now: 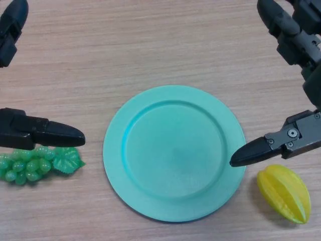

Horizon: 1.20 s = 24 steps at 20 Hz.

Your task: Pick up the green grapes and place it on the plate

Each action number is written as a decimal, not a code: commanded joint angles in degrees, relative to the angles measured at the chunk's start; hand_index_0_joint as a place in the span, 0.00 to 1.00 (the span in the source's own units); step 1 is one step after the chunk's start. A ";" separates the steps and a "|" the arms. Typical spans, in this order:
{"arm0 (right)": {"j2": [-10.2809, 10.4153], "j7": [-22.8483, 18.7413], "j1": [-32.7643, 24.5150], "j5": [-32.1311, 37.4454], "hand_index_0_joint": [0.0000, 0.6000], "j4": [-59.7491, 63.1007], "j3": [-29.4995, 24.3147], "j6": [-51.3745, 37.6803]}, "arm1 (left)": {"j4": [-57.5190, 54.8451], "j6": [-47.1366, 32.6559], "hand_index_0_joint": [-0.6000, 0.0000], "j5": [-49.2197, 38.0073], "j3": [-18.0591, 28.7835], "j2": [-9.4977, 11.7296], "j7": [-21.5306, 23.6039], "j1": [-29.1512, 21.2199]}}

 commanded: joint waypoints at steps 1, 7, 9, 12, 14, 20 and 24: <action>-0.31 0.19 -1.90 -2.45 0.00 -1.72 -2.79 -6.73 | -1.84 -7.80 1.00 0.85 3.56 2.43 1.47 -1.66; -0.62 0.66 -1.35 -2.83 0.00 -0.53 -2.87 -8.54 | -0.68 -9.65 1.00 3.43 2.79 2.03 1.53 -1.37; -0.56 0.68 -1.87 -3.12 0.00 -0.16 -2.50 -8.44 | -0.24 -11.21 1.00 4.92 3.01 1.25 0.51 -0.22; -0.72 1.00 -2.55 -2.70 0.00 -0.22 -3.16 -7.49 | 3.56 -18.51 1.00 11.24 5.15 -0.33 -4.63 4.08; -0.72 0.71 -2.36 -2.55 0.00 -0.17 -3.19 -7.71 | 7.03 -23.46 1.00 17.73 5.84 -1.05 -7.38 6.22; -0.24 0.32 -2.66 -3.07 0.00 -0.32 -2.37 -7.63 | 23.57 -39.36 1.00 47.81 6.08 -1.18 -14.25 12.21; 0.31 -1.64 -3.11 -0.66 0.00 -0.52 -3.02 -7.83 | 32.53 -42.16 1.00 60.07 3.36 -0.92 -13.82 11.88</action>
